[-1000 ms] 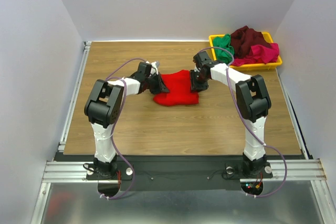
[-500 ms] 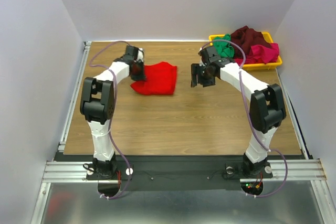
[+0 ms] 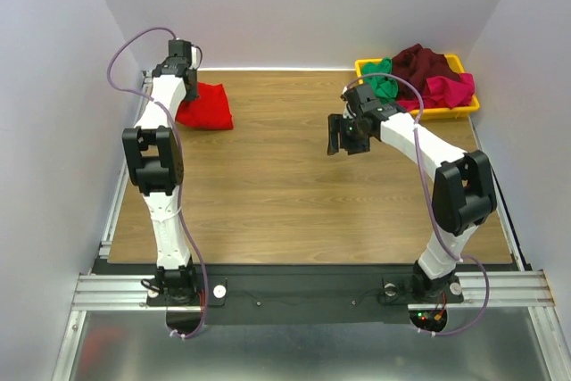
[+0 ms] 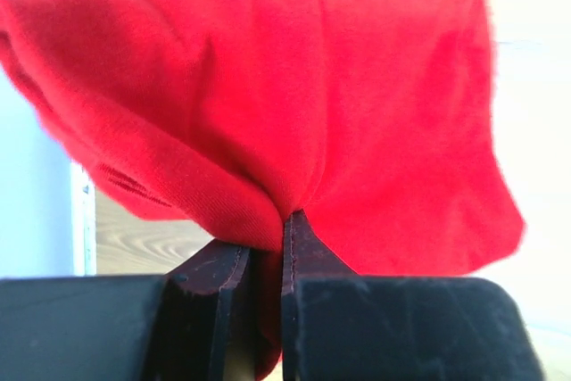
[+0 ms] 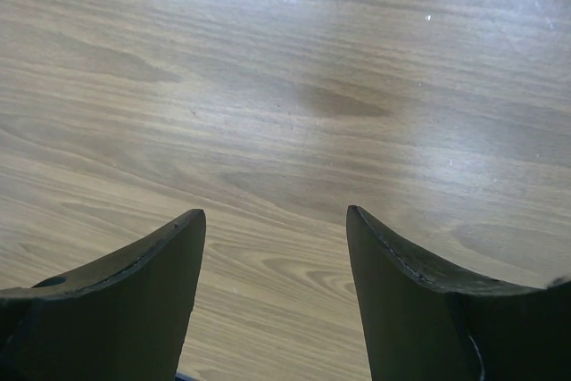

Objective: Fold and stack the t-shirts
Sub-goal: Neatly place the folded tshirt to the corner

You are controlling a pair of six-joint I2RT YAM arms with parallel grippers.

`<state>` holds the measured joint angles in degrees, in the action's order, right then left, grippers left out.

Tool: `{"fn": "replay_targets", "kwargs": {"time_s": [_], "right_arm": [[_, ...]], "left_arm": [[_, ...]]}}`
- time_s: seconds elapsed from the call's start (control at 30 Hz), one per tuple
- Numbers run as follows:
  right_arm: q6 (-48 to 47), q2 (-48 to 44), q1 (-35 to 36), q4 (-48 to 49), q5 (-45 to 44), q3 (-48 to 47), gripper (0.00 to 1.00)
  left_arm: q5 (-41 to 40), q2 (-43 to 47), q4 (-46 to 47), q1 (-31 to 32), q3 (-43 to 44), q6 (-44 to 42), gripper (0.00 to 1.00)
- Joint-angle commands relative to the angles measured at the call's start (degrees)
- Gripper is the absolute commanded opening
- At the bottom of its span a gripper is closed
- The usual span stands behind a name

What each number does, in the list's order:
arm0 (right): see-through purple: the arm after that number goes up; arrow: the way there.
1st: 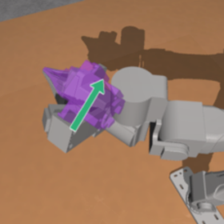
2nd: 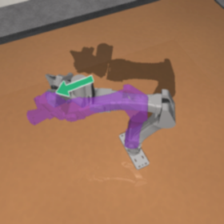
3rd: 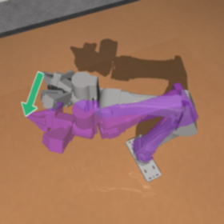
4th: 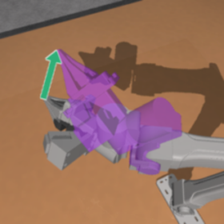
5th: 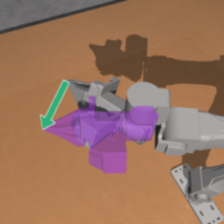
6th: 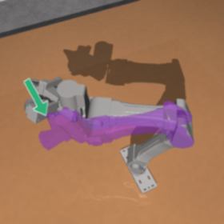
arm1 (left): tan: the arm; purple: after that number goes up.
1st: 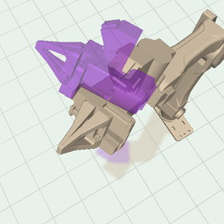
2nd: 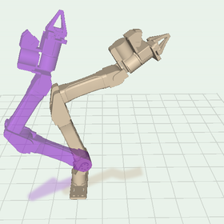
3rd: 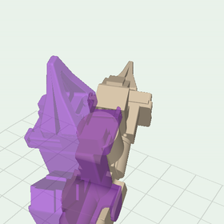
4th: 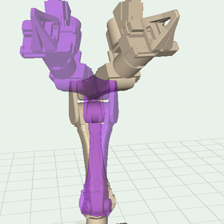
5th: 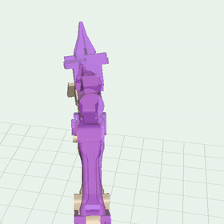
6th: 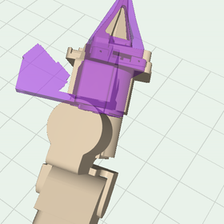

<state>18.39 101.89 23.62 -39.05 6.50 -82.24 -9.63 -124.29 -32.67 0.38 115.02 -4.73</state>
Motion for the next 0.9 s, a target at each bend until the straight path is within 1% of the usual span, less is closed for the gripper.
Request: {"fn": "replay_targets", "kwargs": {"time_s": [0.0, 0.07, 0.27, 0.37, 0.5, 0.73, 0.77, 0.8, 0.83, 0.87], "right_arm": [[-0.7, -1.1, -0.1, 0.3, 2.0, 0.3, 0.7], [-0.9, -0.9, -0.1, 0.2, 2.6, 0.5, 0.7], [-1.1, 0.2, -0.1, 0.1, 3.9, 0.2, 0.7], [-0.8, 1.0, -0.1, -0.1, 4.2, -0.2, 0.7], [0.0, 2.2, -0.1, -0.2, 5.3, -0.7, 0.7], [0.2, 3.1, -0.1, -1.1, 5.6, -1.4, 0.7], [0.2, 3.1, -0.1, -1.2, 5.5, -1.5, 0.7], [0.3, 3.2, 0.0, -1.4, 5.5, -1.5, 0.7], [0.3, 3.2, 0.0, -1.5, 5.5, -1.4, 0.7], [0.4, 3.3, -0.1, -1.6, 5.5, -1.3, 0.7]], "left_arm": [[-0.6, -1.7, -2.5, -2.8, 3.3, -3.7, 0.0], [1.6, -2.2, -1.6, -4.2, 2.4, -4.1, 0.0], [4.6, -4.8, -0.7, -6.1, 1.9, -6.3, 0.0], [5.8, -5.3, -0.5, -8.1, 1.3, -7.3, 0.0], [6.1, -6.1, 0.1, -11.1, 0.6, -7.7, 0.0], [6.4, -9.6, 0.2, -12.4, 2.6, -7.3, 0.0], [5.9, -10.0, 0.1, -12.4, 3.0, -7.2, 0.04], [5.5, -10.8, 0.1, -12.4, 3.4, -6.8, 0.14], [5.1, -11.1, 0.1, -12.4, 4.2, -6.5, 0.2], [3.7, -11.5, 0.1, -12.4, 4.7, -6.2, 0.34]]}}
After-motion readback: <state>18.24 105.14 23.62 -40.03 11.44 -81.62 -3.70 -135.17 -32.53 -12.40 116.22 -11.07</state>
